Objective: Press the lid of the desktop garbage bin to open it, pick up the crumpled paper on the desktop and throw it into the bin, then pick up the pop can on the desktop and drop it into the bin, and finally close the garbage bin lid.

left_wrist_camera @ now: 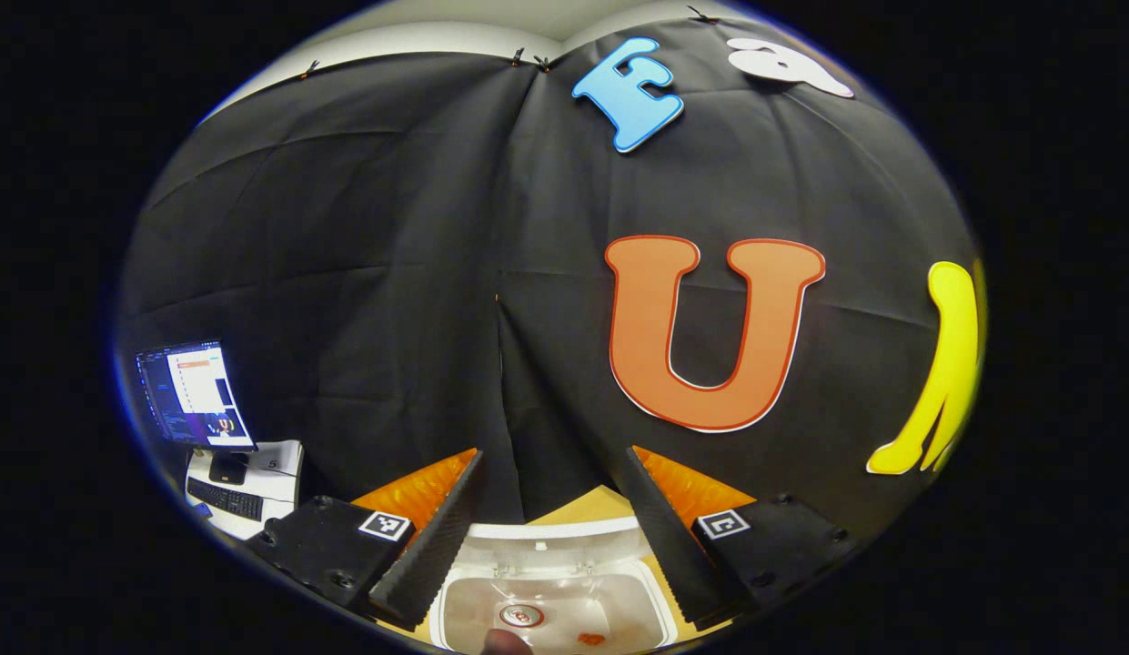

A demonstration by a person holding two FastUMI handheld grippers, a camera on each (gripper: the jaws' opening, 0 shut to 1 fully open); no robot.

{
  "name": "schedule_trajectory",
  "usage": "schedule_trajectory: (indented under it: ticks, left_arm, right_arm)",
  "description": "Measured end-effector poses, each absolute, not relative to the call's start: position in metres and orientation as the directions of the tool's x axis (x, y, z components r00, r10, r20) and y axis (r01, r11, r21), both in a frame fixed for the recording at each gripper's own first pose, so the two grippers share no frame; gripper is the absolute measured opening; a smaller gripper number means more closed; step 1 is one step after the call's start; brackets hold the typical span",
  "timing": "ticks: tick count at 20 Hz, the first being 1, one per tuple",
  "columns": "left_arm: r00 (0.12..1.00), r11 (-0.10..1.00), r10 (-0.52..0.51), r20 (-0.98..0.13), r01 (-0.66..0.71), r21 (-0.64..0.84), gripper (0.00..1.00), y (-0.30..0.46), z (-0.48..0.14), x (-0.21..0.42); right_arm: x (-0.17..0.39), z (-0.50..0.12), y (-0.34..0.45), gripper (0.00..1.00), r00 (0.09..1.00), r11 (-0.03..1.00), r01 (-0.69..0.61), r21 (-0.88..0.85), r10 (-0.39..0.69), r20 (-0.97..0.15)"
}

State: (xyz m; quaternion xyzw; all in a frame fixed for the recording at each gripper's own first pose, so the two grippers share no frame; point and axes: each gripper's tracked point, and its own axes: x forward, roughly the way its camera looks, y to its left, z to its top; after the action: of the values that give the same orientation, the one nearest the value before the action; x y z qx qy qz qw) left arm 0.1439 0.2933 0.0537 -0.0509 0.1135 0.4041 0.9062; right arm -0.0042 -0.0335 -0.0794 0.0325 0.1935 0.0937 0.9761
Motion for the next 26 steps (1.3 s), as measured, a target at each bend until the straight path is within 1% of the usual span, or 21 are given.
schedule_trajectory:
  ticks: [3,6,11,17,22,23,25,26]
  left_arm:
    - [0.661,0.685,0.711,-0.238,-0.728,0.023,0.98,0.261,0.043,0.123]
    - [0.68,0.7,0.689,-0.25,-0.714,-0.012,0.98,0.233,0.016,0.103]
    - [0.716,0.742,0.646,-0.264,-0.671,-0.004,0.97,0.198,-0.024,0.084]
    - [0.731,0.764,0.619,-0.287,-0.645,0.008,0.96,0.178,-0.07,0.067]
    - [0.716,0.768,0.612,-0.335,-0.639,0.038,0.95,0.172,-0.105,0.055]
    - [0.726,0.772,0.616,-0.305,-0.633,0.052,0.96,0.171,-0.099,0.059]
    - [0.722,0.773,0.611,-0.326,-0.632,0.048,0.95,0.17,-0.107,0.054]
    - [0.736,0.774,0.609,-0.296,-0.632,0.023,0.96,0.173,-0.106,0.054]
  right_arm:
    - [-0.006,-0.076,-0.036,0.89,0.906,0.973,-0.204,0.106,0.228,-0.357]
    - [-0.01,-0.073,-0.039,0.89,0.903,0.968,-0.233,0.098,0.253,-0.347]
    - [-0.016,-0.079,-0.046,0.89,0.896,0.965,-0.252,0.079,0.263,-0.359]
    - [-0.017,-0.08,-0.054,0.89,0.899,0.969,-0.244,0.049,0.245,-0.363]
    - [-0.019,-0.082,-0.063,0.89,0.907,0.977,-0.206,0.05,0.21,-0.366]
    - [-0.02,-0.082,-0.064,0.89,0.908,0.978,-0.202,0.051,0.207,-0.365]
    - [-0.022,-0.083,-0.063,0.89,0.908,0.979,-0.198,0.056,0.205,-0.365]
    - [-0.022,-0.084,-0.063,0.89,0.909,0.979,-0.193,0.059,0.201,-0.366]
